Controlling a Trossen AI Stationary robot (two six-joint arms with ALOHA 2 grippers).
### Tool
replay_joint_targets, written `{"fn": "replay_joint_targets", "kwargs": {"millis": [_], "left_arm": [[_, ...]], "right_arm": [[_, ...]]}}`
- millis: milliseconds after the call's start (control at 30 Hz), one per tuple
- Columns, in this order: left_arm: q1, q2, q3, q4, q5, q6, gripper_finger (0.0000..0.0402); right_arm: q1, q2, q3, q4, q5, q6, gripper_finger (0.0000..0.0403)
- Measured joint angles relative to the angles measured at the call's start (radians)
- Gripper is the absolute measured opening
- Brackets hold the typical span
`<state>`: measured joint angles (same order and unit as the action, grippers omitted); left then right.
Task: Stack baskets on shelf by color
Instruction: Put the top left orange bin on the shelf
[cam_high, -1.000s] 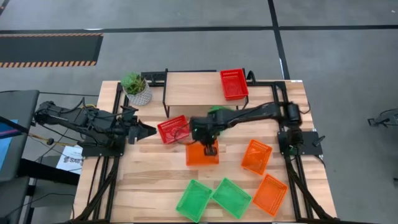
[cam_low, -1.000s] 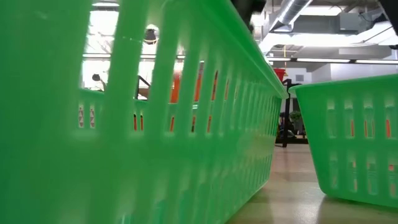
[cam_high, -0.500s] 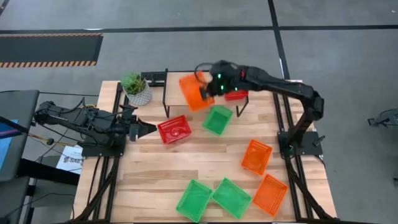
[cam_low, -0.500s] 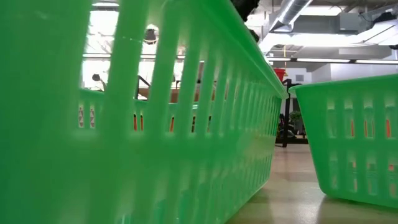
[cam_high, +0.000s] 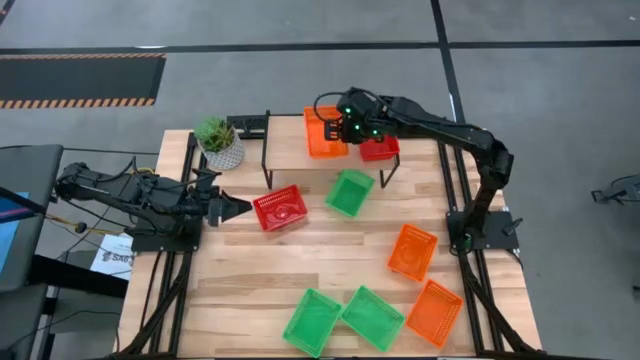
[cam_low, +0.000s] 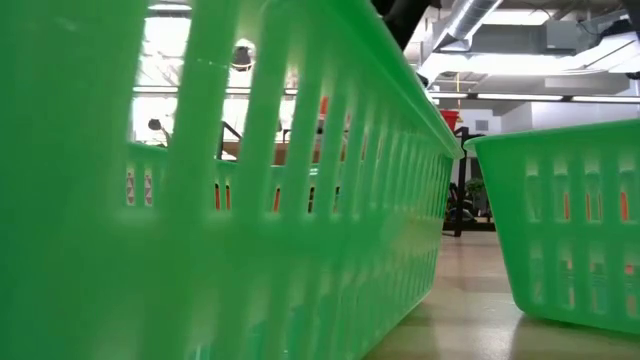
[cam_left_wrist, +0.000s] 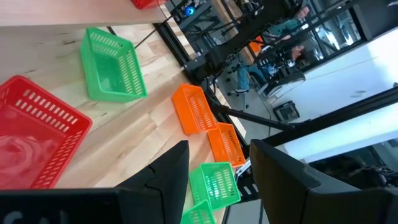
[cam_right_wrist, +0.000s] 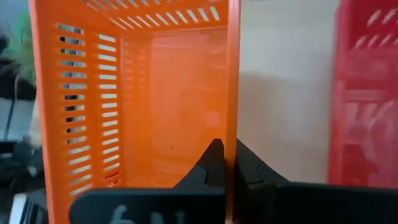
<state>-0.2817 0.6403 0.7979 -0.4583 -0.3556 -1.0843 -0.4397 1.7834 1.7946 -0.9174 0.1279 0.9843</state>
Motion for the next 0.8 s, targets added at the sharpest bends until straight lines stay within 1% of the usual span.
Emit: {"fn": "replay_joint_targets", "kwargs": {"millis": [167,433,700,800], "left_arm": [[0.0,0.0,0.0,0.0,-0.021,-0.001,0.0157],[0.0,0.0,0.0,0.0,-0.018,-0.025,0.0157],[0.0,0.0,0.0,0.0,-0.007,-0.015,0.0157],[0.0,0.0,0.0,0.0,-0.007,-0.004,0.0157]], "right_arm": [[-0.013,0.04,-0.001,-0.008,0.027,-0.012,0.0008],[-0.015,0.101,-0.001,-0.003,0.028,-0.024,0.0021],[-0.026,0.104,0.0,0.013,0.027,-0.025,0.003],[-0.03,0.103,0.0,0.013,0.027,-0.037,0.0043]]}}
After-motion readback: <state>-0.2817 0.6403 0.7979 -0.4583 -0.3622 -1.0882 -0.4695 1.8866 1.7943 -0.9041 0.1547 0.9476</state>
